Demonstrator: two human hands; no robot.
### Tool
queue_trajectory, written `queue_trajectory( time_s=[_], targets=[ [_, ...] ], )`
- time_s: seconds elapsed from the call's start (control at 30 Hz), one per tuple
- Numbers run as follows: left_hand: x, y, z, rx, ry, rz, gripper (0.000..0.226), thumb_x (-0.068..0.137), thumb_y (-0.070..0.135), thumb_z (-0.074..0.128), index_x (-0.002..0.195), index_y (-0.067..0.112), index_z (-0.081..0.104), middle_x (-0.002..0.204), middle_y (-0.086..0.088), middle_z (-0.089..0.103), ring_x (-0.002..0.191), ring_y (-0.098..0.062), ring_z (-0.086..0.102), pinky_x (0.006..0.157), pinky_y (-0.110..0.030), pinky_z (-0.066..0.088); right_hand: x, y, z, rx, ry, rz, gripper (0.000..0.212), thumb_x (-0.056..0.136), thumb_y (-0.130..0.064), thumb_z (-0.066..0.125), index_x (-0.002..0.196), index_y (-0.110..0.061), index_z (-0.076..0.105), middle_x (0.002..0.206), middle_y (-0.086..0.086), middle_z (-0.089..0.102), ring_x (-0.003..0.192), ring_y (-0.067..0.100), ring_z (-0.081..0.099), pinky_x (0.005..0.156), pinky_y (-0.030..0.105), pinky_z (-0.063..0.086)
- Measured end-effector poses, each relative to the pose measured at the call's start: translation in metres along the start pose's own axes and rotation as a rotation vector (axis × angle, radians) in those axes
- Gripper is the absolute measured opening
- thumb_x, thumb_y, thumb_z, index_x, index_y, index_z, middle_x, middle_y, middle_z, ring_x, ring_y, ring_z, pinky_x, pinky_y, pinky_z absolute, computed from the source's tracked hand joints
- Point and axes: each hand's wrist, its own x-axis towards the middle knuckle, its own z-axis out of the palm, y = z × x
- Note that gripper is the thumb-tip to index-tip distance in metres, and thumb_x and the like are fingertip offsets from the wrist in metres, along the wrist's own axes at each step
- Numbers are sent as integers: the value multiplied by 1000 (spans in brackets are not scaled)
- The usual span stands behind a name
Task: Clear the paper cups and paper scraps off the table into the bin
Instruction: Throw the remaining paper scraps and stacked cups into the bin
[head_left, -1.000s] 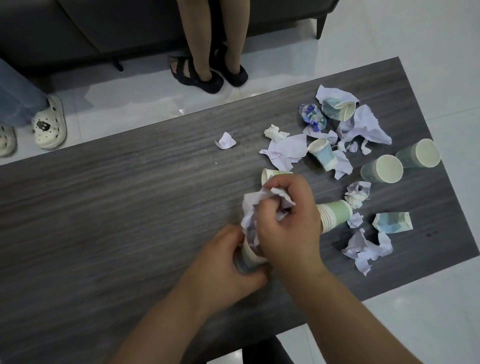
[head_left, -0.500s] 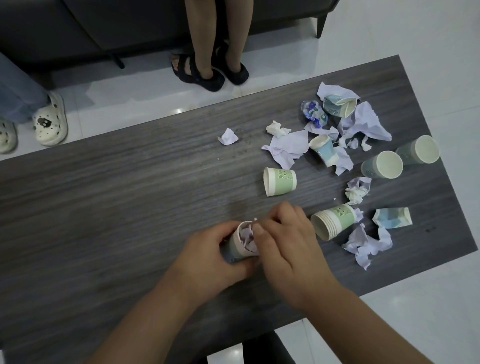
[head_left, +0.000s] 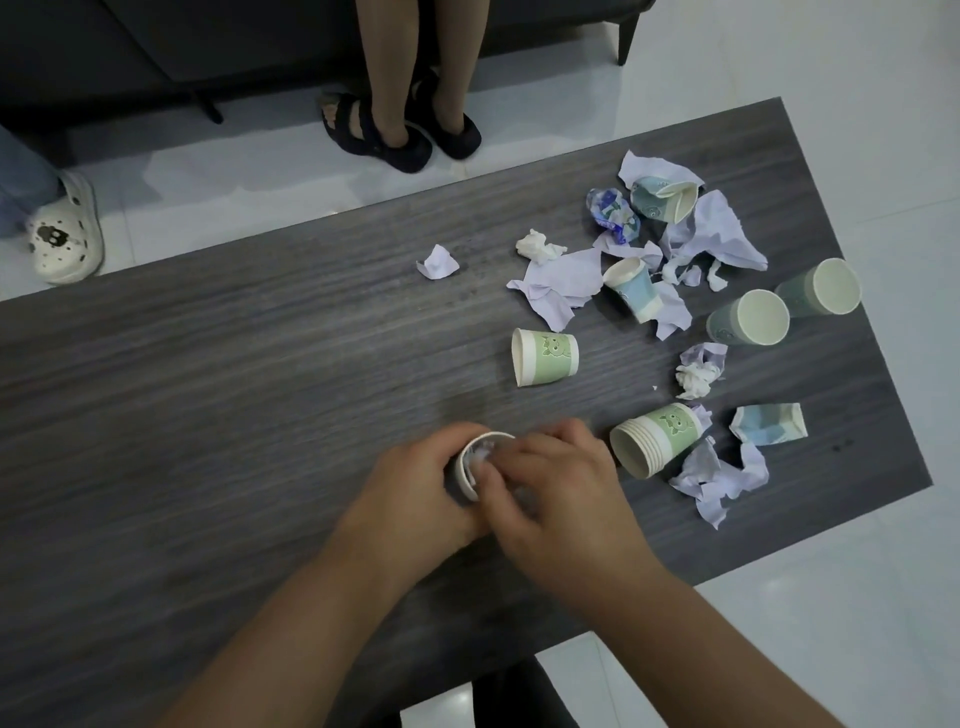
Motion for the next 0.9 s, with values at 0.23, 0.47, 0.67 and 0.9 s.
queue_trajectory(
  time_s=[0.23, 0.47, 0.67, 0.9],
  targets=[
    [6, -20, 13, -40, 83, -41, 52, 68, 55, 85, 116, 61, 66, 110, 34, 74, 101, 10, 72, 85, -12, 56, 27, 3, -17, -76, -204, 20, 43, 91, -45, 44, 100, -29, 82, 113, -8, 60, 107, 18, 51, 96, 40, 45],
    [-6, -67, 3, -24, 193, -252, 54, 70, 58, 94, 114, 64, 62, 109, 40, 72, 101, 14, 68, 82, -13, 52, 175, 43, -42, -142, -18, 98, 62, 89, -17, 63, 148, -35, 59, 146, 10, 45, 120, 35, 60, 104, 47, 53],
    [-22, -74, -4, -15, 246, -288, 50, 75, 49, 95, 114, 59, 65, 106, 35, 75, 99, 13, 70, 78, -2, 48, 239, 75, -19, -775, -432, 195, 89, 97, -57, 62, 166, -40, 9, 159, 24, 24, 126, 56, 53, 99, 52, 52],
    [-18, -66, 0, -92, 244, -327, 44, 76, 55, 93, 106, 67, 63, 108, 42, 71, 100, 17, 68, 78, -7, 50, 246, 78, -10, -613, -390, 201, 69, 79, -16, 80, 139, -19, 45, 132, 22, 44, 108, 50, 63, 90, 50, 56]
  ],
)
